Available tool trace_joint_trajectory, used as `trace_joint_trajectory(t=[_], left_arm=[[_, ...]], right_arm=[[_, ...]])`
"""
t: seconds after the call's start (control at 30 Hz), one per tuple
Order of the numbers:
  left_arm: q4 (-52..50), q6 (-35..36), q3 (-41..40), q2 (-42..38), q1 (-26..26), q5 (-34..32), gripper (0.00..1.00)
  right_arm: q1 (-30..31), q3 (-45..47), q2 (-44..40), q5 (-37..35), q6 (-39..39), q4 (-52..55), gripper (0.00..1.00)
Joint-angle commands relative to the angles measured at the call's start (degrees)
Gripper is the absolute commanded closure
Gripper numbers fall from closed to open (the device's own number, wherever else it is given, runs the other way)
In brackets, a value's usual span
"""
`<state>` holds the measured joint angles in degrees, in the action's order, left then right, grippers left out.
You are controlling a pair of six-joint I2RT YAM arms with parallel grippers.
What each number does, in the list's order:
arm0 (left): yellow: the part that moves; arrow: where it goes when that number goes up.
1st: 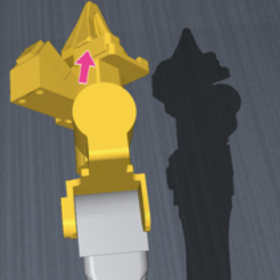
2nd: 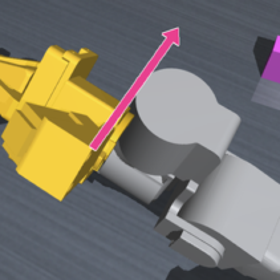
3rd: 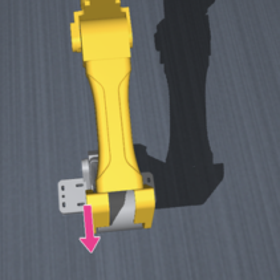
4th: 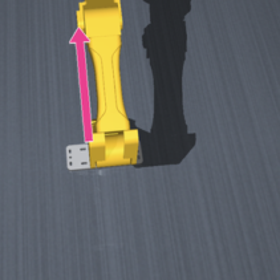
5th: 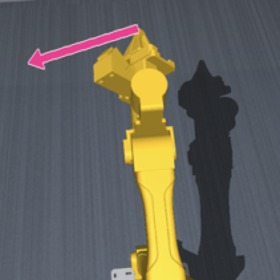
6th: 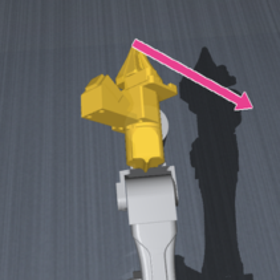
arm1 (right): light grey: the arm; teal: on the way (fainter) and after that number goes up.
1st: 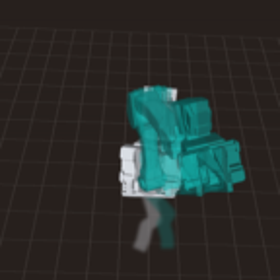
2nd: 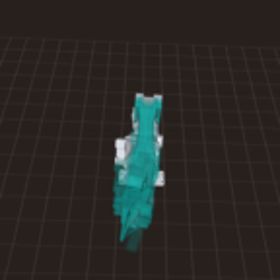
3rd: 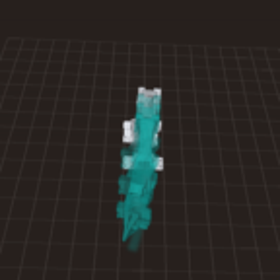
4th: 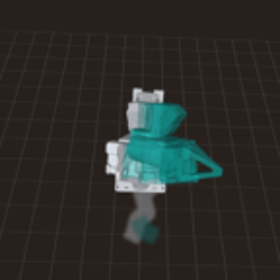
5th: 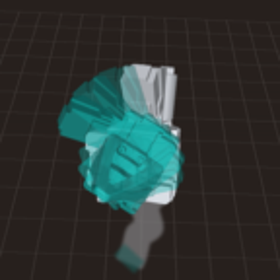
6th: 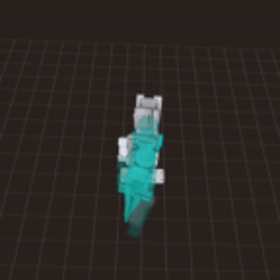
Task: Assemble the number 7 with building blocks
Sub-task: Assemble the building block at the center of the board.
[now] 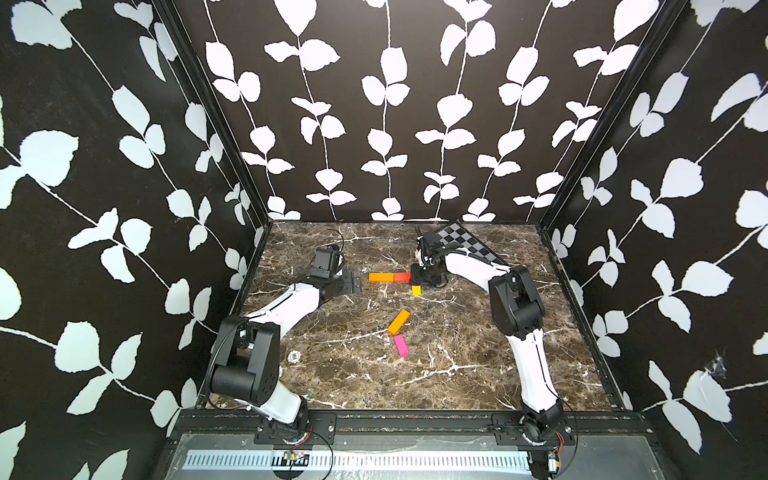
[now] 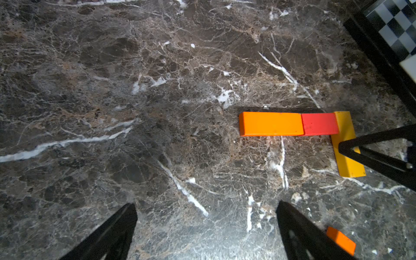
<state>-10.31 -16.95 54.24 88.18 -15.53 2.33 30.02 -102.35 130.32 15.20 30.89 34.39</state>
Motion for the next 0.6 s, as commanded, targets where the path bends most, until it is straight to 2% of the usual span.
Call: trace_joint_trajectory(t=[0.0,0.57], left_arm=[[0.37,0.08,-0.87,-0.64,0.42,-0.37,0.01],[0.37,0.17,-0.81,-0.64,0.42,-0.42,0.01]], right_arm=[[0.74,2.24,1.78,1.06,0.79,1.91,0.59],[0.70,2.59,1.87,0.81,0.57,2.35,0.58]])
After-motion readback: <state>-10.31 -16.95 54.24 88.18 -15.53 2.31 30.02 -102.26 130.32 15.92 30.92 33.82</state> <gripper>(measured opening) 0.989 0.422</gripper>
